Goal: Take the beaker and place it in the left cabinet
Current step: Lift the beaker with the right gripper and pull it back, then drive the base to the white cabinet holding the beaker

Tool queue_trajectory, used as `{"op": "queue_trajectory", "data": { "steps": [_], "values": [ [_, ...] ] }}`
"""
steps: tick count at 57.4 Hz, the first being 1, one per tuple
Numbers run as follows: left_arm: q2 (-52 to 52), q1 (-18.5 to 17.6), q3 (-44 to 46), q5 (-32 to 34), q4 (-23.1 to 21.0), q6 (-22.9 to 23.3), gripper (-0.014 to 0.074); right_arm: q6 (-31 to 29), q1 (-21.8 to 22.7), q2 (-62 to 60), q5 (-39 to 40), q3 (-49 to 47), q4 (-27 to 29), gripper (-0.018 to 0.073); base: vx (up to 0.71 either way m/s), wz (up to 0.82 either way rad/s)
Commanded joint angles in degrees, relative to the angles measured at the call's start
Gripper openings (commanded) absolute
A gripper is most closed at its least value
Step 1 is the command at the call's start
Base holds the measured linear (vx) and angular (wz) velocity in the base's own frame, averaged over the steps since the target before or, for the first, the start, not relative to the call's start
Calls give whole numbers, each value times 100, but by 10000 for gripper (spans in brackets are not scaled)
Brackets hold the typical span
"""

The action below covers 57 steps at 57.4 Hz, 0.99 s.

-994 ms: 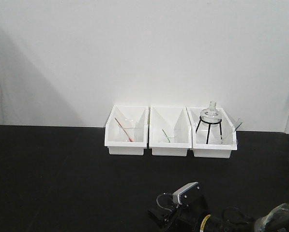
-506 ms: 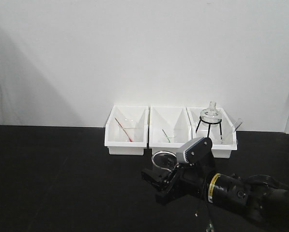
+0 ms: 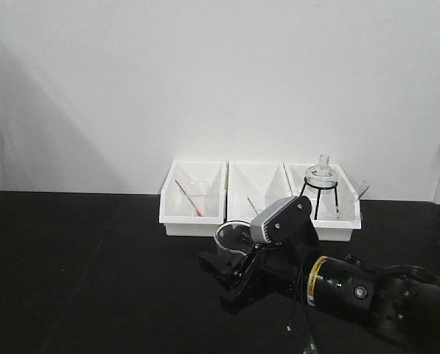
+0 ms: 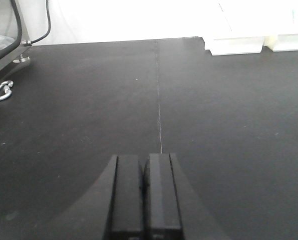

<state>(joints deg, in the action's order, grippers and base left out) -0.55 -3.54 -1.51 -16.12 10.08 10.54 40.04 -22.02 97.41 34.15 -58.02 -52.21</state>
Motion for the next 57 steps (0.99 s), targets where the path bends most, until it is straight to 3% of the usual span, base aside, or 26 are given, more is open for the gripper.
{"op": "queue_trajectory", "data": {
  "steps": [1, 35, 57],
  "values": [
    [-99, -4, 54, 475, -11, 20, 4, -13, 15, -276, 333, -157, 185, 228, 0, 0],
    [-99, -4, 54, 475, -11, 20, 4, -13, 15, -276, 333, -157, 192, 228, -2, 5],
    [-99, -4, 54, 475, -11, 20, 4, -13, 15, -276, 333, -157, 192, 228, -8, 42]
  ]
}}
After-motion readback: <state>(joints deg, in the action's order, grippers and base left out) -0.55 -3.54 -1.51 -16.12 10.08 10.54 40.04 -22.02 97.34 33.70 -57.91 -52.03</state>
